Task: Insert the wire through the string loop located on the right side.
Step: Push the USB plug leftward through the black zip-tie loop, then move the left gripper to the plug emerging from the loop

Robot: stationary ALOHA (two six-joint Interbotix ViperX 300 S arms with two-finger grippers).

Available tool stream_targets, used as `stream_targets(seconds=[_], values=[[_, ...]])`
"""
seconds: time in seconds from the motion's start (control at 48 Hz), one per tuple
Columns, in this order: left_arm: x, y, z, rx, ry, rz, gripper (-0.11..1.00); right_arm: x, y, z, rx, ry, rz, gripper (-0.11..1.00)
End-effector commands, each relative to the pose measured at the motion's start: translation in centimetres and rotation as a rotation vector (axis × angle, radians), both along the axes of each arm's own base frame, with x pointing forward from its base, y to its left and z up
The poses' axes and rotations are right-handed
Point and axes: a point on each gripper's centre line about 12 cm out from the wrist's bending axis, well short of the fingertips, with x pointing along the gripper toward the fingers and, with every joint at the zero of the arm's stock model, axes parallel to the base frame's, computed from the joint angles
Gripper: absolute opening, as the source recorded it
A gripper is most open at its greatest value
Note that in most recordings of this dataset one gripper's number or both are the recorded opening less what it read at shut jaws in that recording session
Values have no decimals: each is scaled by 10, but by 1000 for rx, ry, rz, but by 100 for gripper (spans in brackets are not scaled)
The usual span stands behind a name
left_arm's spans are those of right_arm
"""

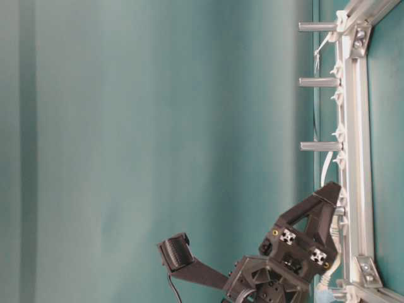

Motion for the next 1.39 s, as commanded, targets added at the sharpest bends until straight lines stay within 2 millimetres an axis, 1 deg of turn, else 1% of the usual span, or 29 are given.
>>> stream_targets(seconds=[0.0,0.229,0.396,0.687,0.854,0.979,1.124,1.374], values=[[5,1,14,7,-45,2,84,11,1,10,-2,-37,-6,7],[5,1,14,7,-45,1,84,22,2,13,-12,-55,-23,7],[4,1,13,5,-40,2,84,31,3,9,-23,-30,-28,7],[3,1,12,5,-37,2,84,56,8,7,-39,-12,-36,7],[4,0,12,5,-37,1,84,66,10,3,-47,9,-38,7],[3,1,12,4,-36,2,84,74,12,3,-49,4,-43,7],[3,1,12,5,-37,2,84,78,12,4,-51,-8,-48,7],[7,-3,16,8,-49,-10,84,78,12,4,-53,-9,-48,7]])
